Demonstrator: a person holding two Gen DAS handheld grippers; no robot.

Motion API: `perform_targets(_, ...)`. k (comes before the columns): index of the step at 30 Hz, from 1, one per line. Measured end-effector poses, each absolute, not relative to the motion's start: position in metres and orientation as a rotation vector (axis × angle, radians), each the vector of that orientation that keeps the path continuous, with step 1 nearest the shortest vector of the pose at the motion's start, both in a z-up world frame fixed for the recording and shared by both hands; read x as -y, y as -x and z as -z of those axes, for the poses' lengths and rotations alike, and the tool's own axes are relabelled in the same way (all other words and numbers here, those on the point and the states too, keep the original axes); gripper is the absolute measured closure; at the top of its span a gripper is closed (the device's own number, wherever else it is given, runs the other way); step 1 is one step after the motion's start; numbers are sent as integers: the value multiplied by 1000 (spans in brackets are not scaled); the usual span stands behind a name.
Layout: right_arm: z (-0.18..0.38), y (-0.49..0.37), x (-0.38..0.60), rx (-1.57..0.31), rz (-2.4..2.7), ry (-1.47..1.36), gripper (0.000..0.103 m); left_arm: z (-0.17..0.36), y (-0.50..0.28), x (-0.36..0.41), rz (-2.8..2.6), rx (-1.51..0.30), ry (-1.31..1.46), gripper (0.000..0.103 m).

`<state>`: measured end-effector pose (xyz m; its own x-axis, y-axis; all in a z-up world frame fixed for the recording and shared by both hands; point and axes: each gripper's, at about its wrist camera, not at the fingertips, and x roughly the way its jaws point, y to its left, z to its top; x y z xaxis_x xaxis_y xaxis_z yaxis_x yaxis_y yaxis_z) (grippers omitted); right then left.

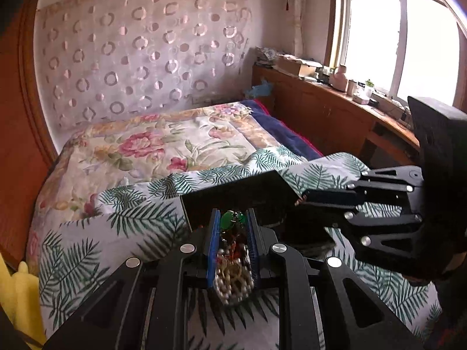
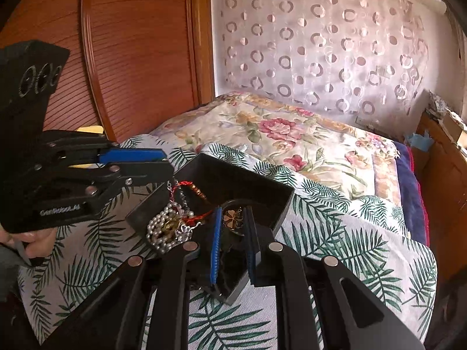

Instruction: Organize jewelry

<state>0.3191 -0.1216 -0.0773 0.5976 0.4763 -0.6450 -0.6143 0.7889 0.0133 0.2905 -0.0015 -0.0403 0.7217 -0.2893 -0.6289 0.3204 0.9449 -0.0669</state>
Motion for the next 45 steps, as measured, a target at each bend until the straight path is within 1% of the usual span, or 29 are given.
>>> perform_targets(11,87,-341,113,-704,-639,214,86,27,-316,5,333,-674,-47,86)
perform_targets(12,88,-344,111,-706,-636,216,86,26,-318,5,326,-673,-48,74)
perform_targets(13,88,-348,110,-708,-635,214,86,26,-320,4,313,-670,-50,56)
perform_targets(15,88,-353,107,-716,-638,205,86,25,-320,0,299,-663,-42,49)
perform_targets(17,88,-358,103,-720,-643,197,86,27,-319,-6,288,-667,-25,45)
perform_targets(19,86,-363,101,-723,-647,187,86,27,-315,-12,262,-665,-21,34)
perform_targets(20,86,-365,100,-724,-647,183,86,27,-312,-17,247,-662,-20,31)
perform_targets(22,84,-369,98,-725,-650,173,85,27,-308,-24,229,-660,-11,24)
perform_targets(23,83,-371,97,-723,-643,175,81,28,-306,-28,221,-660,-4,22)
perform_targets(24,82,-371,97,-718,-631,178,61,28,-303,-33,210,-658,4,19)
perform_targets(25,81,-371,98,-706,-620,176,46,29,-300,-36,203,-657,9,16)
perform_targets(28,76,-370,103,-692,-615,151,45,31,-290,-45,179,-653,20,11)
perform_targets(33,69,-358,118,-674,-575,112,44,32,-266,-53,149,-645,23,9)
perform_targets(35,68,-346,125,-663,-552,103,43,31,-255,-53,144,-639,25,9)
perform_targets(37,66,-334,132,-653,-530,92,35,30,-245,-53,134,-633,25,8)
perform_targets(38,65,-327,136,-646,-518,86,33,29,-240,-52,125,-631,23,8)
perform_targets(41,64,-306,144,-631,-485,76,23,26,-218,-48,102,-613,21,8)
perform_targets(43,62,-290,150,-612,-468,73,13,23,-207,-44,84,-603,15,8)
perform_targets(45,58,-274,153,-589,-452,72,6,20,-194,-41,63,-585,2,8)
